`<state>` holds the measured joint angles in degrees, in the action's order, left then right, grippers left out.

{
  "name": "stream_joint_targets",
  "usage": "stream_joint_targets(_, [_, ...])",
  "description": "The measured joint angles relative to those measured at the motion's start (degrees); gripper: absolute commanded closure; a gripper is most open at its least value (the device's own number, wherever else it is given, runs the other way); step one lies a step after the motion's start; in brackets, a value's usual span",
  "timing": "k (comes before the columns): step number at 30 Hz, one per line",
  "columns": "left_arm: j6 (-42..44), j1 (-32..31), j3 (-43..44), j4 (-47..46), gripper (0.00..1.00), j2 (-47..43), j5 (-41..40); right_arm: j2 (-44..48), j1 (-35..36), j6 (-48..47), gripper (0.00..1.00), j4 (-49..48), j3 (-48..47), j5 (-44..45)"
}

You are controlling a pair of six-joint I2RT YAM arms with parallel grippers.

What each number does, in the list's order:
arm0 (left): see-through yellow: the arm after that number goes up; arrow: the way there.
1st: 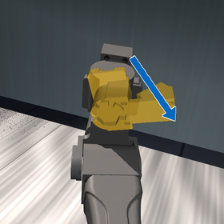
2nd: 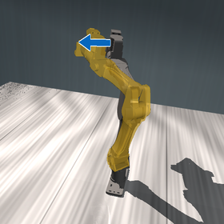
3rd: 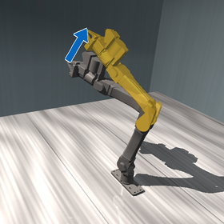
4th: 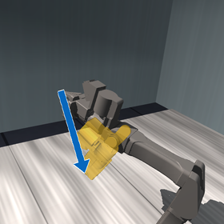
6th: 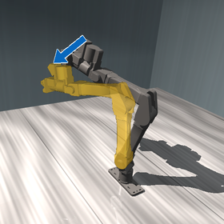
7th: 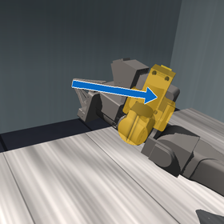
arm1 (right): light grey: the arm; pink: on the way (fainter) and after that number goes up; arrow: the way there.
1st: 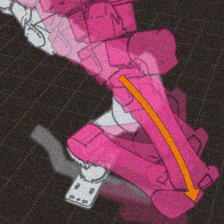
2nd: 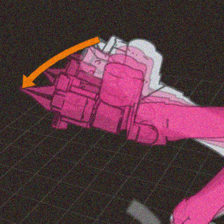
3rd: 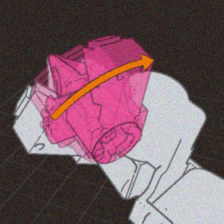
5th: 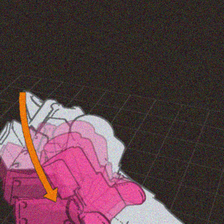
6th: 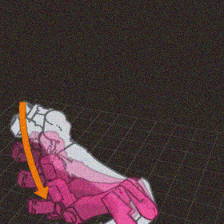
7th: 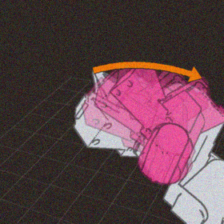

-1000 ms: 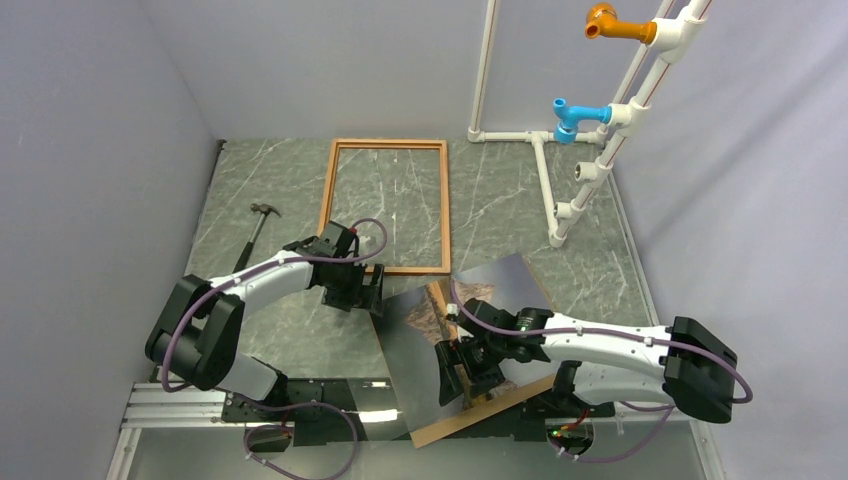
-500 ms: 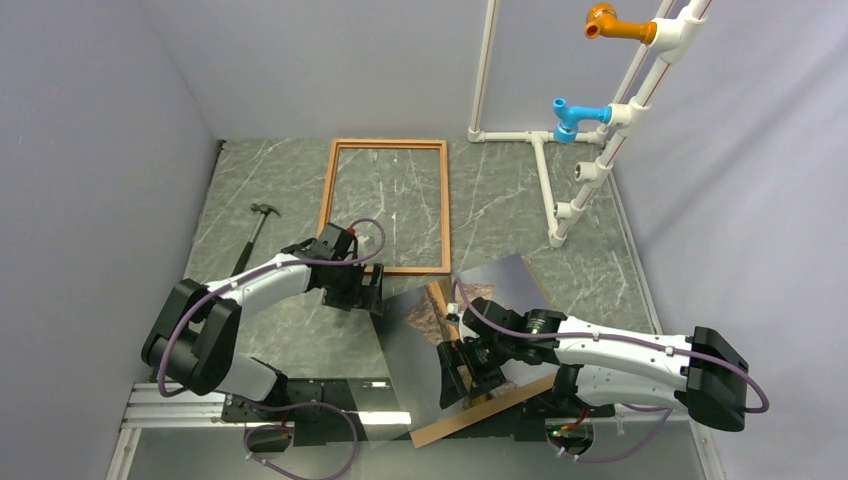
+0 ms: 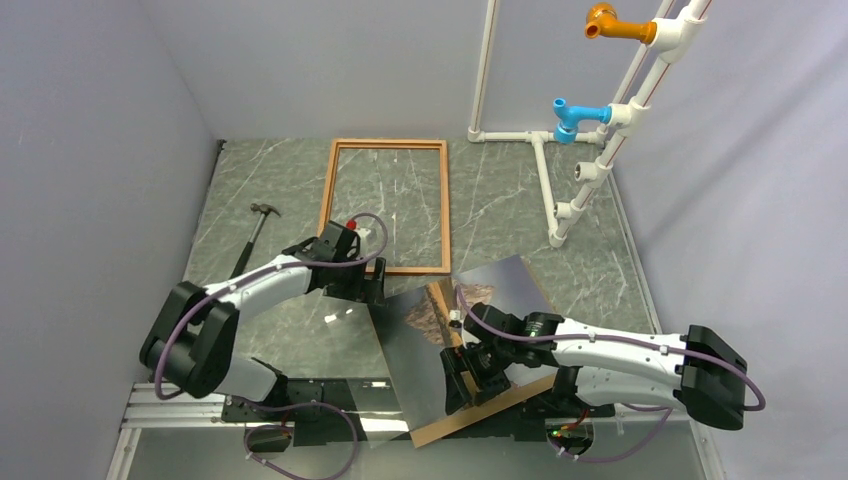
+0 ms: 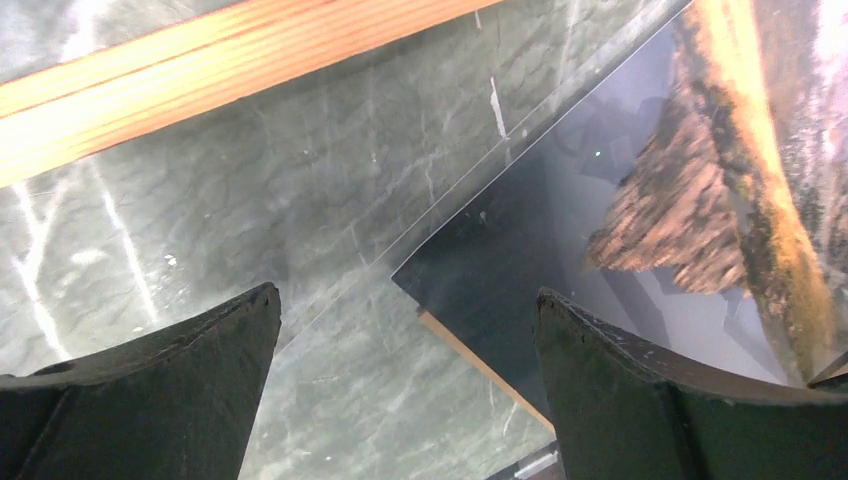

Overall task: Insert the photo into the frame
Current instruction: Adjust the photo frame item at the center of the board.

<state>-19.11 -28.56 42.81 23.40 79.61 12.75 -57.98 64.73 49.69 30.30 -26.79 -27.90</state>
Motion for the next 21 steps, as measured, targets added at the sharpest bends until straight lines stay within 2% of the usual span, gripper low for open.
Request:
stream_joint_targets(4, [0.2, -1.6, 0.8, -1.1, 0.02, 4.3, -0.1, -0.7, 0.2, -0.1, 0.1, 0.2, 0.6, 0.2])
stream_joint_targets(10, [0.3, -4.3, 1.4, -3.9, 0.04, 5.5, -0.5, -3.5, 0.3, -0.5, 0.09, 2.6, -0.2, 1.3])
stream_joint_targets(21, [-3.0, -4.7, -4.6, -6.4, 0.05, -0.6, 3.3, -6.4, -1.4, 0.6, 0.06, 9.4, -4.5, 9.4])
